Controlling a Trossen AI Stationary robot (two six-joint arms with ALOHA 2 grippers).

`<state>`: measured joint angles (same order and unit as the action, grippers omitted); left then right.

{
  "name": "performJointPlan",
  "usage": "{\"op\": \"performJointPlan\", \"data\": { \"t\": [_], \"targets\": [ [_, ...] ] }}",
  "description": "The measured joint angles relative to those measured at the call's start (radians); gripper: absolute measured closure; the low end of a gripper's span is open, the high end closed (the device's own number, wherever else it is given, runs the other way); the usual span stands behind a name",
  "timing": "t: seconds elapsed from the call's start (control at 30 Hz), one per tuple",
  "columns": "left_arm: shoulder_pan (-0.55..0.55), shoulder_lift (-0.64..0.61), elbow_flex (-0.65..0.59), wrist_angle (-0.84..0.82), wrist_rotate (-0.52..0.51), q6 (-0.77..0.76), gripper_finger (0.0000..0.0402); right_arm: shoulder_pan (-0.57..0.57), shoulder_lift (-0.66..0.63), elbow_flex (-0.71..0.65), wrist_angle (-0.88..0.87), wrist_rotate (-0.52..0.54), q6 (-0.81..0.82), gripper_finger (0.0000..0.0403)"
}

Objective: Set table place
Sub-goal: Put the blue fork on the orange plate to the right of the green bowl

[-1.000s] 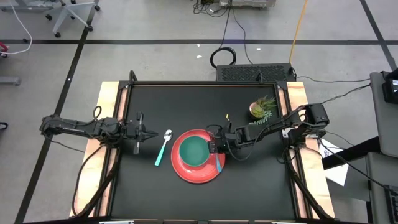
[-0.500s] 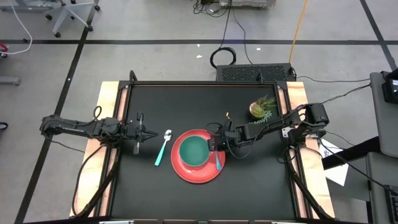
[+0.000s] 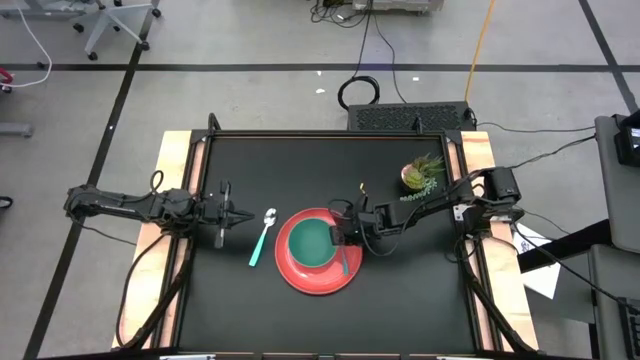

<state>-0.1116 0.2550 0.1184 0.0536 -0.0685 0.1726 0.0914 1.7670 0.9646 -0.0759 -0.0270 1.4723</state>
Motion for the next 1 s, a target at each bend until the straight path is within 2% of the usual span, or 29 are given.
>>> {"op": "performJointPlan", "data": {
  "t": [1.0],
  "targets": [
    [0.000,0.000,0.000,-0.007,0.000,-0.002,0.0376,0.002,0.002,0.000,-0.004,-0.001,-0.062,0.0399]
  ]
}}
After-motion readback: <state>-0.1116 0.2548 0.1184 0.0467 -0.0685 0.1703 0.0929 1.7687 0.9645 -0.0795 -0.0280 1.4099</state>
